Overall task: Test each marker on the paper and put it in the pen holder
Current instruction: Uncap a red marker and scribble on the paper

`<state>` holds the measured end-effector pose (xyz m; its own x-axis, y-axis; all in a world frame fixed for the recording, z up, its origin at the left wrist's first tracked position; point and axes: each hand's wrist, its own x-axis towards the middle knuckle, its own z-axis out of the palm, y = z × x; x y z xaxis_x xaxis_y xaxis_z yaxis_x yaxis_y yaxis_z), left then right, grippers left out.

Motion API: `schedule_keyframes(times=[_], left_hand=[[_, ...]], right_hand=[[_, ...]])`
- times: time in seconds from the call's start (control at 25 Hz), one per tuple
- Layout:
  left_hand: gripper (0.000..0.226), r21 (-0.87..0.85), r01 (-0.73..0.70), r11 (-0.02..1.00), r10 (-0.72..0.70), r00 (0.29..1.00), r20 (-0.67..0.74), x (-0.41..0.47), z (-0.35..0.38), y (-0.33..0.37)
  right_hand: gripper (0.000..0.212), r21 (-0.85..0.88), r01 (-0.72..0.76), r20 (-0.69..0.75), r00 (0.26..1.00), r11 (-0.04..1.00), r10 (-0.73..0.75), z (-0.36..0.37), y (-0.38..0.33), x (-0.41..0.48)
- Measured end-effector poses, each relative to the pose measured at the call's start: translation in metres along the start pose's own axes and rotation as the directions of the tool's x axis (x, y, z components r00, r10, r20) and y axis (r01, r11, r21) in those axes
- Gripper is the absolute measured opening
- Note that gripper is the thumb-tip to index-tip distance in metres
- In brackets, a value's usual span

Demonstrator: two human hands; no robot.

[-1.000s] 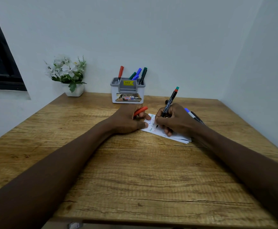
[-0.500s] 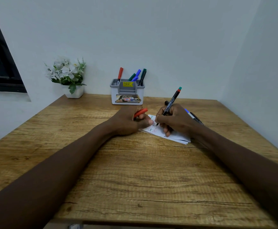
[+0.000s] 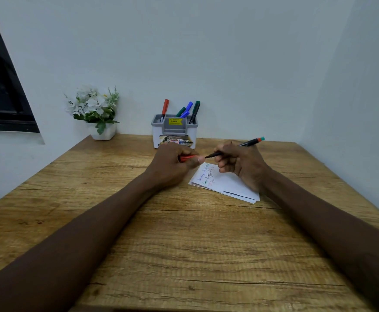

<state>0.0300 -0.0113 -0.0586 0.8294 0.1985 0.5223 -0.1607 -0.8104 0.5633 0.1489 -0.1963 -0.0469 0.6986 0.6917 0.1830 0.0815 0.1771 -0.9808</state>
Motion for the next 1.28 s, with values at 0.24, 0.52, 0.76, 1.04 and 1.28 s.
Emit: schedule_keyframes(times=[0.24, 0.52, 0.76, 1.04, 1.28], left_hand=[[0.021, -0.085, 0.026, 0.996, -0.026, 1.000, -0.005, -0.001, 0.002, 0.004], [0.024, -0.181, 0.055, 0.982, -0.056, 0.998, -0.003, 0.000, 0.002, 0.007], [0.023, -0.252, 0.078, 0.965, -0.085, 0.996, -0.018, 0.001, 0.001, 0.006], [0.019, -0.202, 0.113, 0.973, -0.127, 0.990, -0.060, -0.004, -0.002, 0.003], [0.020, -0.232, 0.132, 0.964, -0.140, 0.990, -0.021, -0.003, -0.002, 0.005]], right_hand=[[0.035, 0.153, -0.108, 0.080, 0.992, 0.982, 0.097, 0.003, -0.006, -0.003], [0.016, -0.052, 0.018, -0.006, 1.000, 0.998, -0.018, -0.002, -0.003, -0.004], [0.029, 0.106, -0.023, 0.055, 0.998, 0.994, 0.018, 0.001, 0.002, -0.001], [0.012, 0.049, -0.050, 0.097, 0.994, 0.998, 0.045, 0.006, 0.006, 0.003], [0.013, -0.144, 0.042, 0.126, 0.992, 0.989, -0.024, 0.001, -0.001, 0.005]])
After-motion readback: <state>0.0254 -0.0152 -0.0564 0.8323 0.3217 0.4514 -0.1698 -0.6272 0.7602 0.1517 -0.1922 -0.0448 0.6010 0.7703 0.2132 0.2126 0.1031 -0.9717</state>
